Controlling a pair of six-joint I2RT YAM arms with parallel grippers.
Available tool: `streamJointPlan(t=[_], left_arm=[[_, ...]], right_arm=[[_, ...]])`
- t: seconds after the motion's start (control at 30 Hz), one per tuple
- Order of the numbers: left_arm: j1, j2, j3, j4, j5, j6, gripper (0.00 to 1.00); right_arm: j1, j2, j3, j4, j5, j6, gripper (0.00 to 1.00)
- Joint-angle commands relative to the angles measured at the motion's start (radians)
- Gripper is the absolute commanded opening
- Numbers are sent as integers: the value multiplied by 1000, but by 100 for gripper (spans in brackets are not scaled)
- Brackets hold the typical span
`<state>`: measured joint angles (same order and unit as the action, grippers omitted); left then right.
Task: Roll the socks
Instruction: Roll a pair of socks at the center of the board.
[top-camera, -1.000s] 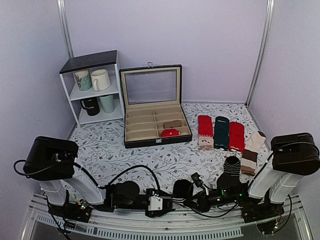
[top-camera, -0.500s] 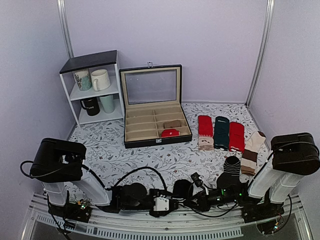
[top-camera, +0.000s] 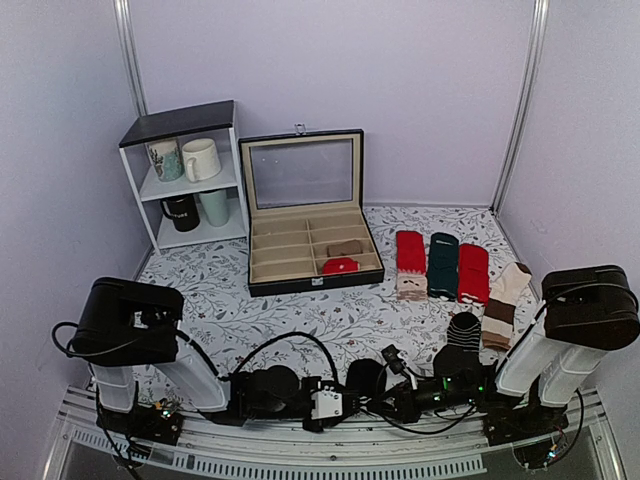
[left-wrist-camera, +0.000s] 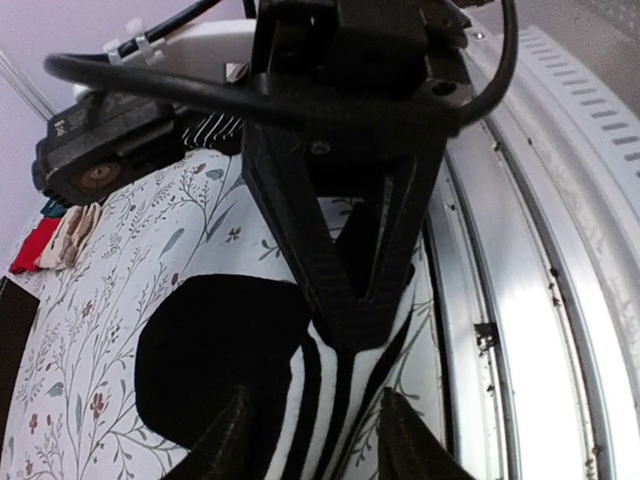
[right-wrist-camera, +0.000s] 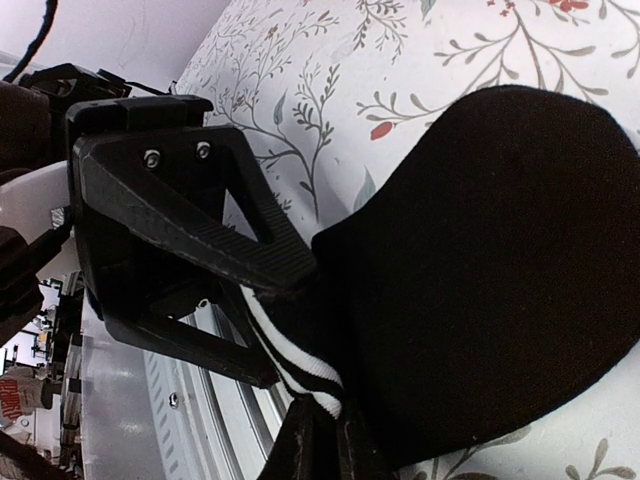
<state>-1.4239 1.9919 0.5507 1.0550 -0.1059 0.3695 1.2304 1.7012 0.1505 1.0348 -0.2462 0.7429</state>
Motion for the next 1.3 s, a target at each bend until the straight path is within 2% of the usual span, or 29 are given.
streamJointPlan(t=[0.0,0.1,0.17,0.3,0.4,0.53,0.7,0.87,1.03,1.17,1.27], left_arm=[[21,34,19,-49,19,-22,34],[27,21,18,-60,38,-35,11],[29,6,18,-81,51,-43,0],[35,-46,29,-181,95,-91,0],[59,-83,62,-307,163,-192,0],[100,-74,104,-496,287,-329,0],[133,2,141,-655,349,-406,0],[173,44,123,-688,383,-459,0],[179,69,113,-692,384,-472,0],[181,83,110,-687,390,-478,0],[183,87,105,-683,388,-482,0]], right_arm=[[6,52,-36,-276,-30,-7,6],[6,52,-34,-276,-30,-8,6],[7,53,-34,-277,-30,-7,6],[4,41,-34,-283,-26,-6,6],[3,11,-35,-288,-17,-7,7],[3,-62,-27,-302,17,-66,16],[3,-144,49,-428,80,-209,28],[3,-235,49,-465,182,-309,35],[10,-460,-32,-453,299,-376,42],[32,-620,-74,-432,312,-485,45],[34,-643,-82,-395,275,-546,46]])
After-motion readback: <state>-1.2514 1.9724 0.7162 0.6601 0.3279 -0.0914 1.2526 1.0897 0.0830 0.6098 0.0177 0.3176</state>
